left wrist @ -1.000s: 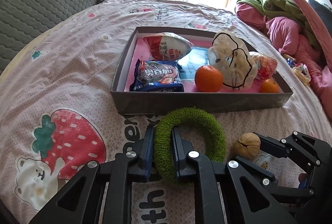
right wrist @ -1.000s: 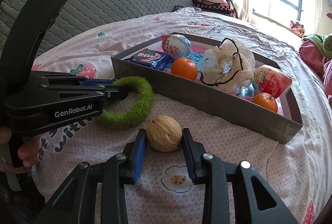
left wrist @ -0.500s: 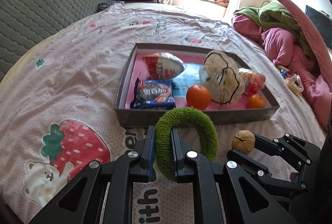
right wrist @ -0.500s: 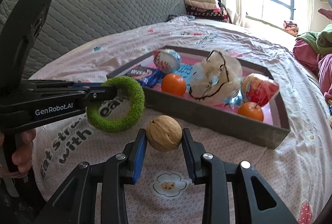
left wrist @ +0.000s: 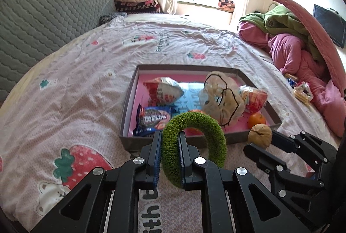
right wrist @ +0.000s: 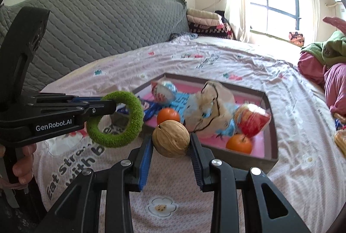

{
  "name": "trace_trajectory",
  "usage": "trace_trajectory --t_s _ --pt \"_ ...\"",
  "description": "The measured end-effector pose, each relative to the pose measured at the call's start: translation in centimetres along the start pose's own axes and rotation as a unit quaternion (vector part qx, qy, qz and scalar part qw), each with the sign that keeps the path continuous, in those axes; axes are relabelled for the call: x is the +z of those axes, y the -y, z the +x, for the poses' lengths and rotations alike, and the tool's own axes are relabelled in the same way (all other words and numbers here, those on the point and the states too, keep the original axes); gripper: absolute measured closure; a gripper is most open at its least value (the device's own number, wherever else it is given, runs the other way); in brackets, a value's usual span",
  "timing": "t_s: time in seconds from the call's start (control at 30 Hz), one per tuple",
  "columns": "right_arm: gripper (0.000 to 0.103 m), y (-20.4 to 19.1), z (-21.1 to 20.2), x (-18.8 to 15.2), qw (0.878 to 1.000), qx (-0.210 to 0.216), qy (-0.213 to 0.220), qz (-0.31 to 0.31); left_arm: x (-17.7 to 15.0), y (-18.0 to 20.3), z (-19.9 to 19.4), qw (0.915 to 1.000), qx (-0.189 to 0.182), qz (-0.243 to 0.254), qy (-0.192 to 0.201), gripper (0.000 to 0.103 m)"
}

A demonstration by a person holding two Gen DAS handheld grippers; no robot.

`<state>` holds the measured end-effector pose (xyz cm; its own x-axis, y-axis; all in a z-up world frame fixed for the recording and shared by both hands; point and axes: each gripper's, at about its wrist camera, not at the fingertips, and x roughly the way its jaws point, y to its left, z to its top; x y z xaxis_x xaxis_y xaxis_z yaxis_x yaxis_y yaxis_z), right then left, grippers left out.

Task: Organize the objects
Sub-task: 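Lift and carry the green ring and walnut over the tray with both grippers, then lower the green ring and walnut into the tray with both grippers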

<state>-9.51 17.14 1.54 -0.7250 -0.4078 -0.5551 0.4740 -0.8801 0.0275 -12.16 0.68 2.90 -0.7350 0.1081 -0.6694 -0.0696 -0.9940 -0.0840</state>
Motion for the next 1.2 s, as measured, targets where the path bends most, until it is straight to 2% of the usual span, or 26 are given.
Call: trace_trajectory --t_s 0.33,0.5,0.93,1.2 --pt "0.068 1.0 -1.3 2.2 0.998 -0.024 0.05 -0.015 2.8 -0.4 -0.4 0.9996 0.013 0.003 0.024 0.089" --pt "0.068 1.8 -1.3 2.8 0.998 -0.029 0.056 -0.008 4.1 -0.6 0.3 0.9994 0.013 0.003 0.031 0.089" --pt "0.068 4.4 0.8 3.8 0.998 -0.041 0.049 0.017 5.3 -1.8 3.9 0.9995 0.006 -0.021 0.025 0.089" --pt "0.068 3.9 2.8 3.7 0.999 -0.036 0.025 0.006 5.0 -3.1 6.2 0.9992 0.008 -0.039 0.007 0.089"
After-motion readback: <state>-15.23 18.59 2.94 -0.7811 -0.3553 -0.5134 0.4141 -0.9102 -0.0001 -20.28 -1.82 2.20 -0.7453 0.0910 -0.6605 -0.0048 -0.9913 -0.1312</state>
